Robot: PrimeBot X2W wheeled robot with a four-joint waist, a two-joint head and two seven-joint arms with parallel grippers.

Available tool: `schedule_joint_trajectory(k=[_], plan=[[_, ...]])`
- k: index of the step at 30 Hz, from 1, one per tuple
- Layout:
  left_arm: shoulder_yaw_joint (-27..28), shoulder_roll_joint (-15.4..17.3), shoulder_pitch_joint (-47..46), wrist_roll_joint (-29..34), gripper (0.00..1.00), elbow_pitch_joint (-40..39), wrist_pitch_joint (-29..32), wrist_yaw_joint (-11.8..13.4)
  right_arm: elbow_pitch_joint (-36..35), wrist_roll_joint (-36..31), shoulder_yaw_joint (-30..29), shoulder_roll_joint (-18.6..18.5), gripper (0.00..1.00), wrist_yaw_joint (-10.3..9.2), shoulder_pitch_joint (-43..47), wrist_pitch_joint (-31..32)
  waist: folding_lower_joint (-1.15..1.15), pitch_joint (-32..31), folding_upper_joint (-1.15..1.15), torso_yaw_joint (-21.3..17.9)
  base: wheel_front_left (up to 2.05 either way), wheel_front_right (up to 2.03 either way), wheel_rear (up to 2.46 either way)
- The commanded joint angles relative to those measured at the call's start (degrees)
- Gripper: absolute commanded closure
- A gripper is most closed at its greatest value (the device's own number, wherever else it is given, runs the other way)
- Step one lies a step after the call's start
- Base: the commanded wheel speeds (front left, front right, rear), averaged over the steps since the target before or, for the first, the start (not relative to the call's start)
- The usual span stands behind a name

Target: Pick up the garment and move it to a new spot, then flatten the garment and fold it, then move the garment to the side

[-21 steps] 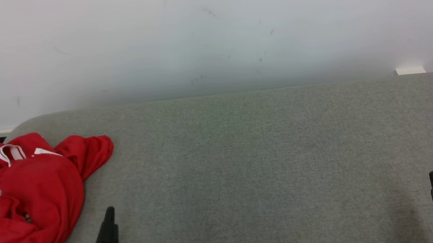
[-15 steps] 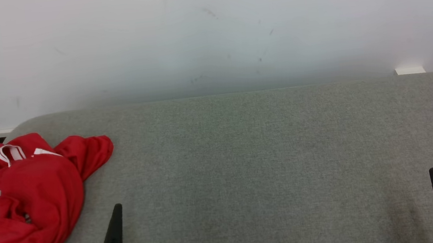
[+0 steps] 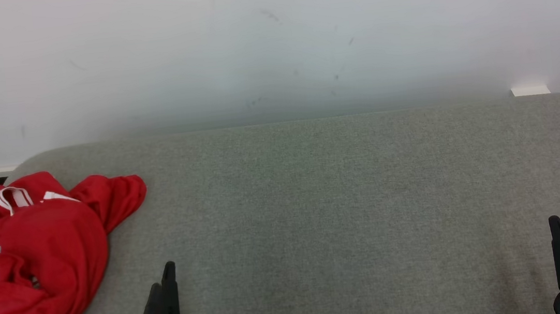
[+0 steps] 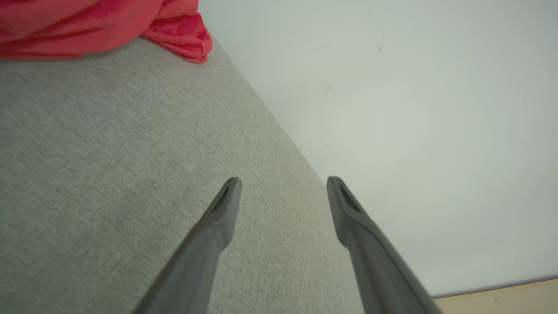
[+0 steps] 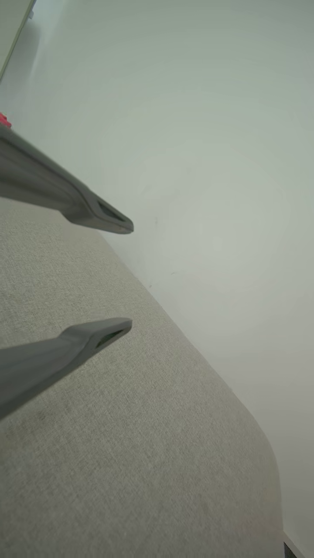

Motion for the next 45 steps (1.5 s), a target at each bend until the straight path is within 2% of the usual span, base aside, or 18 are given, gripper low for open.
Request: schedule_joint_trajectory(k=[1,23,45], plan=[[-0.3,0.4,-1.5,2.3,0.00,-0.6,-0.8,0.2,-1.1,-2.0,0.2,-0.9,0.00,-0.04,0.0,-0.6,0.00,0.0,0.00,0.0,0.00,0.00,0.00],[-2.4,0.5,-1.9,20.3,0.00,0.2,-4.9,2.3,-2.0,-17.7,1.9,-2.0,0.00,-0.06,1.9,-4.6,0.00,0.3,0.00,-0.2,0.00,0.00,0.00],[-2.8,1.0,-0.9,34.8,0.00,1.5,-8.2,3.3,-3.3,-29.1,1.8,-2.3,0.00,-0.08,4.3,-8.0,0.00,-0.5,0.00,0.0,0.00,0.00,0.00]])
